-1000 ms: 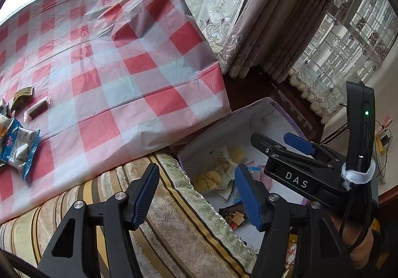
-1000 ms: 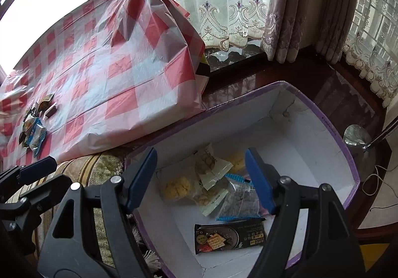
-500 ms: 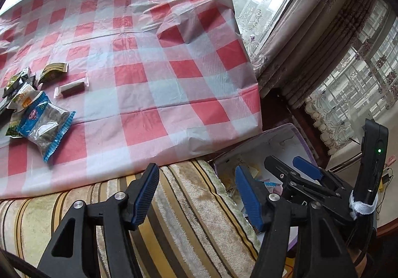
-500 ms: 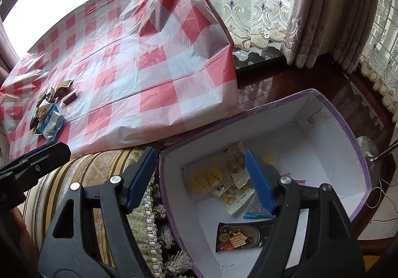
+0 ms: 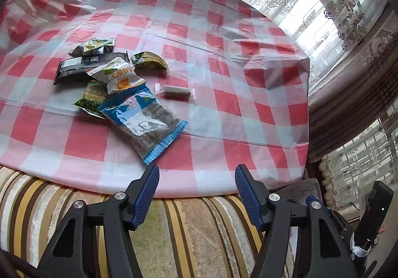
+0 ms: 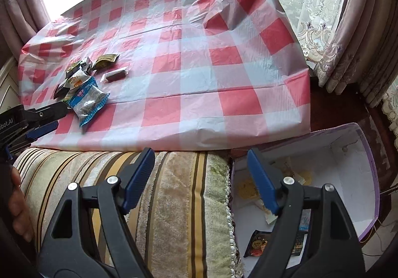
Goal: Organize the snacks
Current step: 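Move both tools back over the snack pile on the table, then grasp the yellow-green snack packet with left tool while right tool grasps blue-labelled bag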
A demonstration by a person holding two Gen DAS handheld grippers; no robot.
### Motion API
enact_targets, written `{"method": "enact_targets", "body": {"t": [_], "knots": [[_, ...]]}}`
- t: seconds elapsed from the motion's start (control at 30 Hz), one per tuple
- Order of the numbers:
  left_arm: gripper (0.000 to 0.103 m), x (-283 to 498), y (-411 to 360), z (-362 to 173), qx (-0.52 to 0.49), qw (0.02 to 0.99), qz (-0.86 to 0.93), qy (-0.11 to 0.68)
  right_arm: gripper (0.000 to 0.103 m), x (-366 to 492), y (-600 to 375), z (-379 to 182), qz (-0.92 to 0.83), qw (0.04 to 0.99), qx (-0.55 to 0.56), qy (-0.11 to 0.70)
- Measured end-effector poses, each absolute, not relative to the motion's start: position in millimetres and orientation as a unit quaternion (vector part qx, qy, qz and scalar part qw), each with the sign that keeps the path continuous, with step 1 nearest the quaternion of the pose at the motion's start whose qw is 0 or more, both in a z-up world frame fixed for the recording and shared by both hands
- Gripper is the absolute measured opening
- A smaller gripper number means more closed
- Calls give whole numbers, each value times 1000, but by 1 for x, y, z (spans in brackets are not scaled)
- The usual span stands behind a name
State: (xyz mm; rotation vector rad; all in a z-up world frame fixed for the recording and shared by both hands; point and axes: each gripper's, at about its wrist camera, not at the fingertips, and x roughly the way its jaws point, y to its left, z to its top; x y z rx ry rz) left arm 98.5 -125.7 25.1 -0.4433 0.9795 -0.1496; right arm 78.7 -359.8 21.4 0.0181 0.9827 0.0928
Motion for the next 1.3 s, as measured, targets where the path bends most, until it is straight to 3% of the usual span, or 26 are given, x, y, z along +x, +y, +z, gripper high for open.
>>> {"method": "enact_targets", "body": {"t": [0.37,0.93,1.3], "knots": [[64,122,-50,14,-275,850,-17,449,80,102,-301,23,102,875,-44,472],[64,191,-13,-13,-303,828,-21,471,87,150,-197,6,228,844,-131,467],[64,220,-18,-17,-244,844,-35,476,88,178,-173,-14,254,824,-136,488]]}}
